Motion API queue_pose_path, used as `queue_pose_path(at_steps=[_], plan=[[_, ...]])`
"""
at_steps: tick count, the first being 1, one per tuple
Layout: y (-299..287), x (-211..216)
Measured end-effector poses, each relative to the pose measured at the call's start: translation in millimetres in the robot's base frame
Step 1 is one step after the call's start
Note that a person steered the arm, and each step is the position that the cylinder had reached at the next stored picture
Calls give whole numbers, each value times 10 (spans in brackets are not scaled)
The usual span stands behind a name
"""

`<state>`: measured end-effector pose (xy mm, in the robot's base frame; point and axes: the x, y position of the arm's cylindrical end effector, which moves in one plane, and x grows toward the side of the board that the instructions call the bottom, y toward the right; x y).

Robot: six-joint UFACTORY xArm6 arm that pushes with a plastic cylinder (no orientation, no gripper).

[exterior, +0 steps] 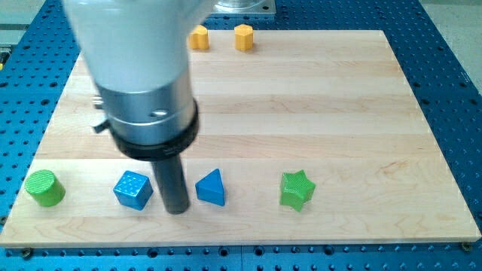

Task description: Slide the blue cube to the top right of the green circle

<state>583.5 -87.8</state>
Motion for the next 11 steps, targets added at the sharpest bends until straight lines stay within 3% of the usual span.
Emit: queue_pose_path(at_steps=[1, 2, 3, 4, 5, 6, 8, 11], plan=[[-82, -61], [-630, -338], [-100, -222], [-396, 125], [-595, 2], [-878, -407], [-749, -231], [-1466, -523]])
